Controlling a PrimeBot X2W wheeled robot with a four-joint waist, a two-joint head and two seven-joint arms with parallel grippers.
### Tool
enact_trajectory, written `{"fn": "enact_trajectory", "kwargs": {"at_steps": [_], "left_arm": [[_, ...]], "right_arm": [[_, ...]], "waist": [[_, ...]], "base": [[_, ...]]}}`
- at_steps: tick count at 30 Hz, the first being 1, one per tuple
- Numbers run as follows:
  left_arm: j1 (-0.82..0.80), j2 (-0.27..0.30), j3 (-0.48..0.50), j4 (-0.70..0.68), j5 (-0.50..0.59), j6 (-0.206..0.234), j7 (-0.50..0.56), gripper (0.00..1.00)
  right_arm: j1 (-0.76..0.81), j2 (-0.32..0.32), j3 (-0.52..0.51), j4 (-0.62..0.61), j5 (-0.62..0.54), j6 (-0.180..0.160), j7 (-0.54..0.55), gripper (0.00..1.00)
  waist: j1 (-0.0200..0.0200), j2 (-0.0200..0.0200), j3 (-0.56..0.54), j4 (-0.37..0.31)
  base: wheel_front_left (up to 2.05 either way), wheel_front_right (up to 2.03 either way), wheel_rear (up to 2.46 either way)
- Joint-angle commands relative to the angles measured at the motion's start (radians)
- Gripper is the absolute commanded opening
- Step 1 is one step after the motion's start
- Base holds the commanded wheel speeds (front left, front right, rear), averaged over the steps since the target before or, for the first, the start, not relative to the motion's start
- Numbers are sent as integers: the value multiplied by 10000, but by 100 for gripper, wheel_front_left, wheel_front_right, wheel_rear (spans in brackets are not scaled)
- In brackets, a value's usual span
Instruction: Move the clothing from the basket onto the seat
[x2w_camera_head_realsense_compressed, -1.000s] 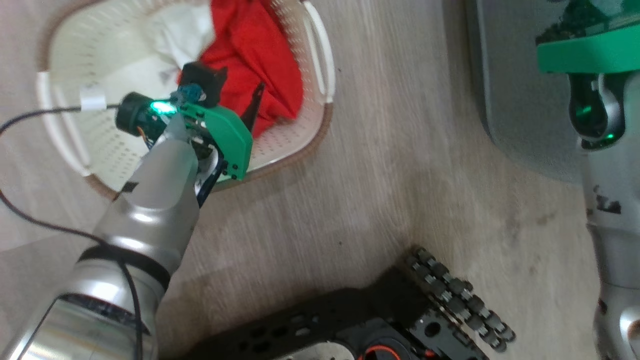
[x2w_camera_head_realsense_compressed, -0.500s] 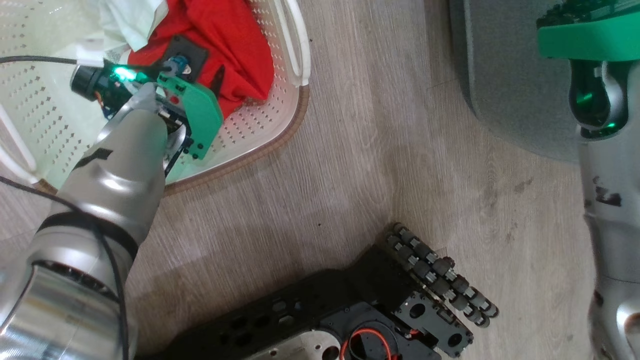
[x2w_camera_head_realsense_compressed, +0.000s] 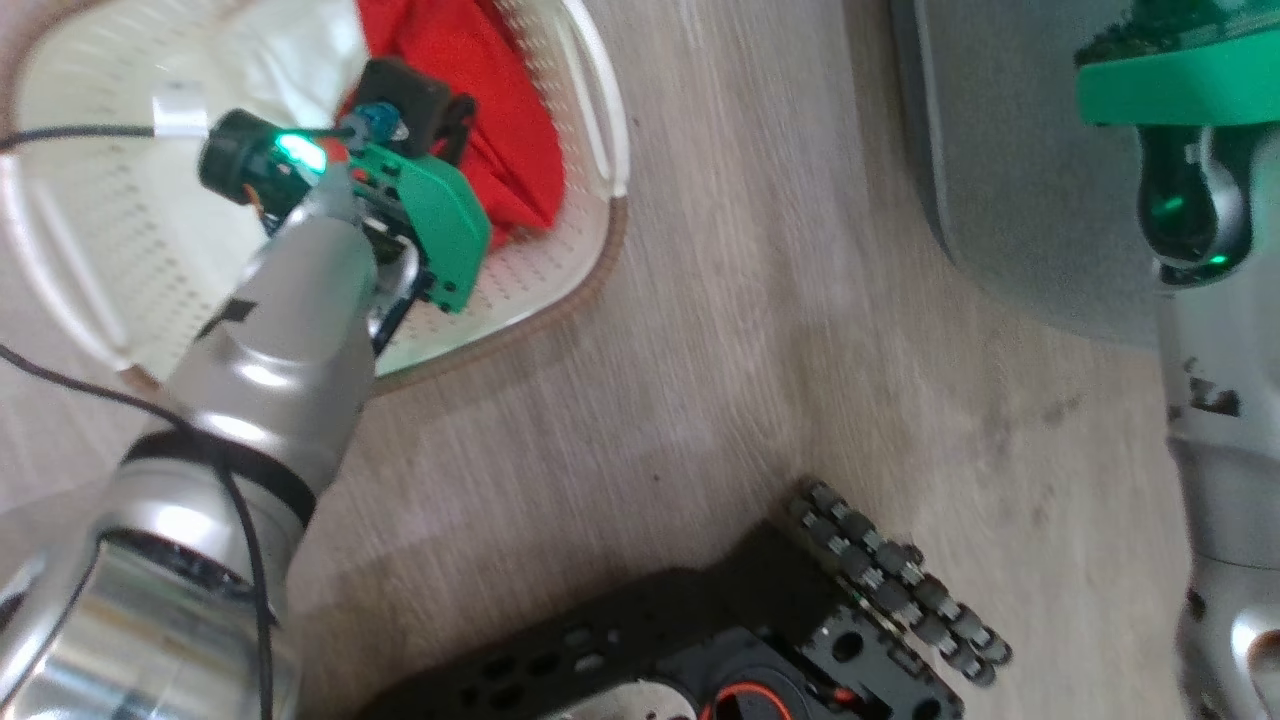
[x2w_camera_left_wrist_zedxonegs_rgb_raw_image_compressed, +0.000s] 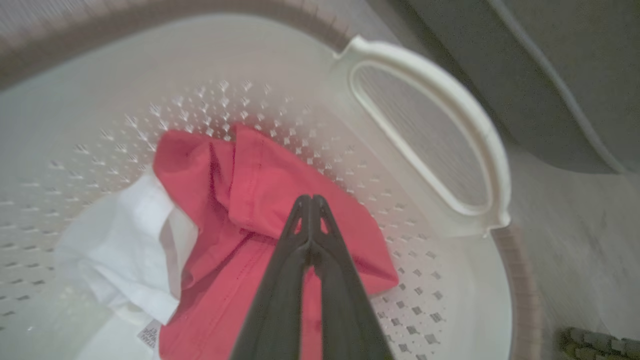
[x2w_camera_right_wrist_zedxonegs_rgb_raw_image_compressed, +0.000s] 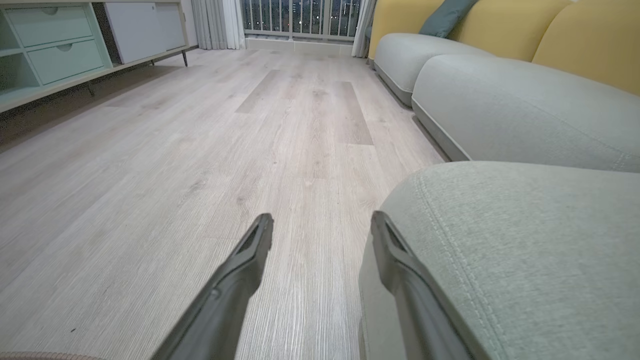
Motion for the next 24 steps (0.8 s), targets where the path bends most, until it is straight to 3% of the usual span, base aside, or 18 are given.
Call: {"fn": "enact_trajectory", "kwargs": {"at_steps": [1, 17, 24], "left_arm": [[544, -17, 217, -532, -106, 1, -128, 0], [2925, -110, 1684, -3385, -133, -13, -132, 0], [4331, -125, 3024, -5578, 276, 193, -133, 0]], "right_arm": [[564, -259, -127, -201, -46, -4, -61, 100], [1538, -813, 154, 669, -220, -4, -61, 100], [2441, -986, 137, 1107, -245, -4, -61, 100]], "waist": [[0, 0, -757, 547], [0, 0, -4135, 2250], [0, 0, -5909, 3104]], "base": [[0, 0, 0], [0, 0, 0], [0, 0, 0]]}}
